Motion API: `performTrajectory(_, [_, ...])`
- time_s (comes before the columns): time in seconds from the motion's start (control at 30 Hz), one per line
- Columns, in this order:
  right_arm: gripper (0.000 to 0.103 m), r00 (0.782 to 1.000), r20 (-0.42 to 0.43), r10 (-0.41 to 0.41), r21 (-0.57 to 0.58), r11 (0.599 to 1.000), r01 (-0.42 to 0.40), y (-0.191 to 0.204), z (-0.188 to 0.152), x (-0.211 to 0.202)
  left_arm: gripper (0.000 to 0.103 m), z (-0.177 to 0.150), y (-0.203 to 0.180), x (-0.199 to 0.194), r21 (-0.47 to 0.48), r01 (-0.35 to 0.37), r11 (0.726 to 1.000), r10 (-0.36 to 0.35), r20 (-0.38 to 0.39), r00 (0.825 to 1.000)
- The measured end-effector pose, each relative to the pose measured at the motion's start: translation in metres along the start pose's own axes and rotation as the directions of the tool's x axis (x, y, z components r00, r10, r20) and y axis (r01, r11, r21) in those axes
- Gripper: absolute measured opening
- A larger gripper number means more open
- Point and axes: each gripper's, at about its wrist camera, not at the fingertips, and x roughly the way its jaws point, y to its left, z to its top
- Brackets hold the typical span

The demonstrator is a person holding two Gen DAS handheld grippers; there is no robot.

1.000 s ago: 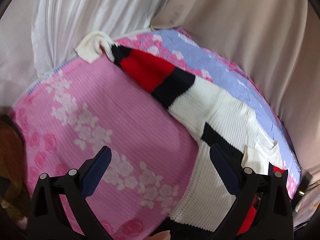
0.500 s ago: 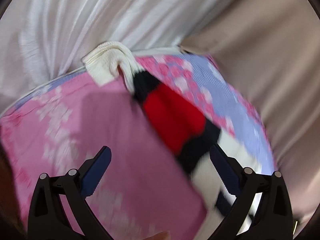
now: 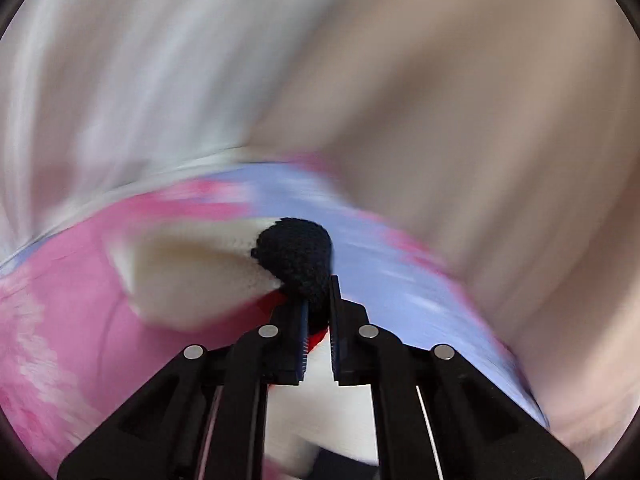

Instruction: Fold small clothes

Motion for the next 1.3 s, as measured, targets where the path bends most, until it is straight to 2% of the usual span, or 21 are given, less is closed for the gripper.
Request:
performTrajectory(0.07, [0.05, 1.0, 0.01, -0.027, 0.02, 0.999, 0.027, -0.015, -0.001, -0.004, 0.007, -0.027, -0.07, -0.011, 0.097, 0.152, 0.984, -0.146, -0.066, 0.987])
performTrajectory(0.13, [0.052, 0.999, 0.024, -0.049, 0.046, 0.998, 0.048, -0.033, -0.002, -0.008, 0.011, -0.079, -0.142, -0.012, 0.188, 0.297, 0.936, -0.261, -0.194, 0.946])
performTrajectory(0.17, [0.057, 0.998, 0.027, -0.064, 0.064, 0.996, 0.062, -0.043, -0.003, -0.009, 0.012, -0.101, -0.162, -0.01, 0.216, 0.333, 0.918, -0.28, -0.243, 0.929])
performTrajectory(0.2, [0.057, 0.997, 0.028, -0.072, 0.079, 0.995, 0.069, -0.05, -0.003, -0.011, 0.017, -0.138, -0.187, -0.003, 0.258, 0.371, 0.892, -0.282, -0.324, 0.903])
performTrajectory(0.23, [0.057, 0.997, 0.028, -0.078, 0.1, 0.992, 0.075, -0.062, -0.005, -0.014, 0.031, -0.167, -0.202, 0.004, 0.287, 0.394, 0.873, -0.269, -0.391, 0.88])
performTrajectory(0.27, [0.057, 0.996, 0.029, -0.085, 0.116, 0.99, 0.081, -0.071, -0.007, -0.017, 0.038, -0.194, -0.211, 0.01, 0.31, 0.4, 0.862, -0.242, -0.441, 0.864])
performTrajectory(0.33, [0.058, 0.995, 0.031, -0.097, 0.141, 0.986, 0.092, -0.091, -0.011, -0.027, 0.037, -0.246, -0.213, 0.016, 0.345, 0.381, 0.858, -0.177, -0.497, 0.849])
performTrajectory(0.4, [0.058, 0.994, 0.039, -0.103, 0.158, 0.983, 0.096, -0.107, -0.014, -0.035, 0.043, -0.269, -0.202, 0.009, 0.356, 0.359, 0.863, -0.141, -0.511, 0.848])
performTrajectory(0.43, [0.059, 0.995, 0.039, -0.097, 0.164, 0.982, 0.09, -0.113, -0.013, -0.037, 0.05, -0.273, -0.194, 0.005, 0.357, 0.343, 0.869, -0.127, -0.51, 0.851])
performTrajectory(0.5, [0.059, 0.997, 0.045, -0.069, 0.161, 0.985, 0.061, -0.118, -0.009, -0.037, 0.054, -0.275, -0.174, -0.001, 0.341, 0.312, 0.887, -0.105, -0.509, 0.854])
performTrajectory(0.57, [0.059, 0.998, 0.054, -0.015, 0.148, 0.989, 0.007, -0.113, 0.005, -0.032, 0.056, -0.268, -0.153, -0.01, 0.331, 0.264, 0.906, -0.074, -0.49, 0.868])
performTrajectory(0.67, [0.063, 0.997, 0.062, 0.056, 0.093, 0.994, -0.061, -0.086, 0.037, -0.018, 0.06, -0.255, -0.125, -0.019, 0.321, 0.167, 0.932, -0.014, -0.429, 0.903])
performTrajectory(0.83, [0.071, 0.995, 0.061, 0.083, -0.062, 0.995, -0.08, -0.026, 0.11, 0.034, 0.061, -0.238, -0.088, -0.021, 0.293, 0.026, 0.956, 0.084, -0.359, 0.93])
performTrajectory(0.9, [0.071, 0.998, 0.031, 0.058, -0.048, 0.997, -0.057, -0.021, 0.138, 0.07, 0.062, -0.23, -0.078, -0.013, 0.272, -0.015, 0.962, 0.11, -0.337, 0.935])
performTrajectory(0.97, [0.071, 0.999, -0.035, 0.036, 0.008, 0.999, -0.036, -0.023, 0.151, 0.102, 0.062, -0.225, -0.062, -0.001, 0.216, -0.044, 0.975, 0.12, -0.351, 0.929])
performTrajectory(1.0, [0.068, 0.995, -0.088, 0.049, 0.059, 0.997, -0.044, -0.028, 0.155, 0.122, 0.062, -0.221, -0.054, 0.008, 0.168, -0.051, 0.985, 0.111, -0.372, 0.922])
performTrajectory(1.07, [0.008, 0.979, -0.158, 0.132, 0.124, 0.986, -0.112, -0.028, 0.157, 0.142, 0.062, -0.217, -0.04, 0.023, 0.089, -0.055, 0.995, 0.086, -0.398, 0.913])
performTrajectory(1.1, [0.008, 0.969, -0.158, 0.191, 0.162, 0.973, -0.166, -0.025, 0.158, 0.141, 0.061, -0.213, -0.034, 0.029, 0.066, -0.068, 0.995, 0.089, -0.397, 0.913])
performTrajectory(1.17, [0.007, 0.956, -0.029, 0.293, 0.169, 0.944, -0.284, -0.017, 0.166, 0.105, 0.061, -0.204, -0.025, 0.033, 0.05, -0.105, 0.993, 0.116, -0.36, 0.926])
performTrajectory(1.23, [0.007, 0.92, 0.113, 0.375, 0.177, 0.904, -0.39, -0.021, 0.171, 0.056, 0.061, -0.186, -0.01, 0.033, 0.017, -0.142, 0.99, 0.141, -0.308, 0.941])
performTrajectory(1.3, [0.007, 0.901, 0.219, 0.375, 0.195, 0.888, -0.417, -0.041, 0.162, 0.013, 0.061, -0.17, 0.006, 0.034, -0.031, -0.154, 0.988, 0.139, -0.286, 0.948])
